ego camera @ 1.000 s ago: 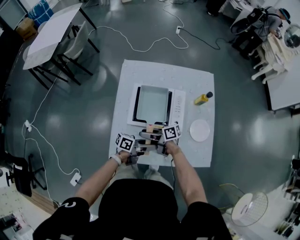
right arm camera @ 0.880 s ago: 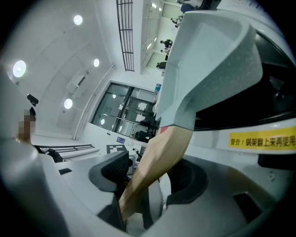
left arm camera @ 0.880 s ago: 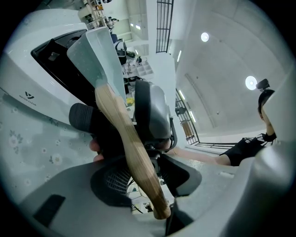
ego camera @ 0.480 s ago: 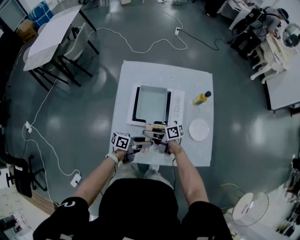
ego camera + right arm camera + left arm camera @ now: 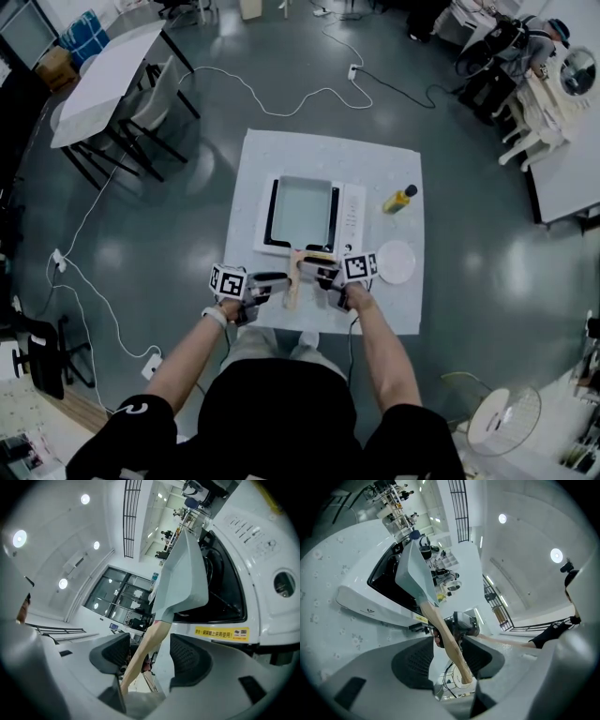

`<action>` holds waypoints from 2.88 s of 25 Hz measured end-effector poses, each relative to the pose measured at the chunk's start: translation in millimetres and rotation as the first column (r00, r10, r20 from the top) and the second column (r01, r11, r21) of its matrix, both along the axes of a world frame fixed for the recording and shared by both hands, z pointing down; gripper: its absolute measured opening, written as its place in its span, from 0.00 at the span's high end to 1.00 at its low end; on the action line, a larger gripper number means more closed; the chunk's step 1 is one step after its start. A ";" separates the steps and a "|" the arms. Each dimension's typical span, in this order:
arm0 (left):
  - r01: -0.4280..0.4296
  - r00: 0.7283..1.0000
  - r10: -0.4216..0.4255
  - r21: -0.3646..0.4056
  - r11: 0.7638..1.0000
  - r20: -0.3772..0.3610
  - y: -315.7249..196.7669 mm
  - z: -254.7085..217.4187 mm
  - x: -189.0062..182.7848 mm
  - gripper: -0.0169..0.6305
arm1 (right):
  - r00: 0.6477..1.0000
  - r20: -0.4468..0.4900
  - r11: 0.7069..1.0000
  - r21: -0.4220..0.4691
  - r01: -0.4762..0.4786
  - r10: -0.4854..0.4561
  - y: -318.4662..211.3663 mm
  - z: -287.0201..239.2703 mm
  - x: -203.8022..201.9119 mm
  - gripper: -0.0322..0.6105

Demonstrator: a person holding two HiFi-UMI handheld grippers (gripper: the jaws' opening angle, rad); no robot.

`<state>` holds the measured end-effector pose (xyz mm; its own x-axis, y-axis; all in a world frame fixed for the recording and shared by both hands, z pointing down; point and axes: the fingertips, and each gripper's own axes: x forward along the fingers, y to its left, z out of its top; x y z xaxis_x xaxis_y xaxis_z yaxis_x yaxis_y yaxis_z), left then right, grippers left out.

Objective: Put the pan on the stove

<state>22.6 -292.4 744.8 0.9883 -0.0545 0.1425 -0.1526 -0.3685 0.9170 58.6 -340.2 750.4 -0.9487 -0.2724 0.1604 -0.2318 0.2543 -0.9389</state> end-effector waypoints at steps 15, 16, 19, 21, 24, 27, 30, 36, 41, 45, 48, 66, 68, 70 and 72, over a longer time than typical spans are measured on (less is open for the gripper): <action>0.216 0.970 -0.232 0.175 0.960 0.072 -36.8 -44.8 -51.1 0.72 | 0.980 -0.178 0.984 0.165 -0.060 0.089 1.1 -36.1 46.2 0.60; 0.222 0.969 -0.239 0.199 0.955 0.068 -39.0 -51.9 -52.1 0.72 | 0.975 -0.197 0.980 0.191 -0.061 0.099 0.0 -42.7 48.7 0.61; 0.252 0.959 -0.275 0.245 0.936 0.064 -43.8 -72.6 -55.8 0.73 | 0.961 -0.246 0.963 0.264 -0.059 0.127 -2.2 -62.5 56.4 0.64; 0.278 0.949 -0.307 0.278 0.920 0.068 -47.0 -86.2 -58.9 0.74 | 0.950 -0.273 0.949 0.308 -0.062 0.151 -3.5 -75.4 62.7 0.66; 0.302 0.939 -0.341 0.359 0.883 0.049 -53.0 -109.4 -62.8 0.77 | 0.931 -0.308 0.924 0.376 -0.069 0.195 -5.3 -92.8 71.0 0.69; 0.344 0.919 -0.392 0.412 0.844 0.036 -54.5 -129.8 -68.3 0.81 | 0.905 -0.362 0.901 0.430 -0.052 0.225 -1.5 -103.6 76.4 0.74; 0.369 0.904 -0.426 0.462 0.807 0.021 -50.8 -150.7 -69.9 0.84 | 0.886 -0.394 0.881 0.472 -0.032 0.243 6.1 -117.0 79.1 0.79; 0.367 0.889 -0.457 0.545 0.754 0.033 -31.0 -173.1 -71.3 0.88 | 0.880 -0.382 0.853 0.519 -0.050 0.284 22.8 -136.2 78.2 0.84; 0.348 0.876 -0.479 0.609 0.713 0.059 -10.6 -180.6 -66.4 0.92 | 0.856 -0.405 0.832 0.553 -0.049 0.320 38.4 -144.0 87.1 0.88; 0.350 0.866 -0.496 0.633 0.690 0.061 2.6 -182.8 -61.0 0.94 | 0.847 -0.410 0.820 0.570 -0.051 0.338 51.6 -147.5 93.9 0.91; 0.352 0.860 -0.506 0.642 0.681 0.064 12.4 -181.2 -60.1 0.95 | 0.841 -0.415 0.813 0.579 -0.051 0.348 60.7 -148.3 97.0 0.92; 0.349 0.847 -0.526 0.662 0.663 0.081 47.3 -179.0 -48.6 0.97 | 0.805 -0.426 0.768 0.638 -0.055 0.412 101.0 -153.2 116.1 0.95; 0.342 0.848 -0.523 0.664 0.665 0.087 50.1 -178.2 -46.1 0.98 | 0.803 -0.431 0.767 0.639 -0.052 0.413 103.0 -152.9 117.3 0.95; 0.338 0.849 -0.521 0.665 0.666 0.090 52.8 -177.9 -45.3 0.98 | 0.801 -0.434 0.767 0.640 -0.047 0.412 104.8 -152.9 116.8 0.95; 0.338 0.849 -0.520 0.664 0.667 0.091 55.3 -177.8 -45.8 0.98 | 0.801 -0.437 0.766 0.642 -0.042 0.410 106.7 -152.7 114.9 0.95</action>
<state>-23.1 -237.1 567.0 0.7630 -0.6264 0.1596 -0.6263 -0.6552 0.4225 173.5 -233.5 597.7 -0.6525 -0.6770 0.3404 -0.7572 0.5651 -0.3276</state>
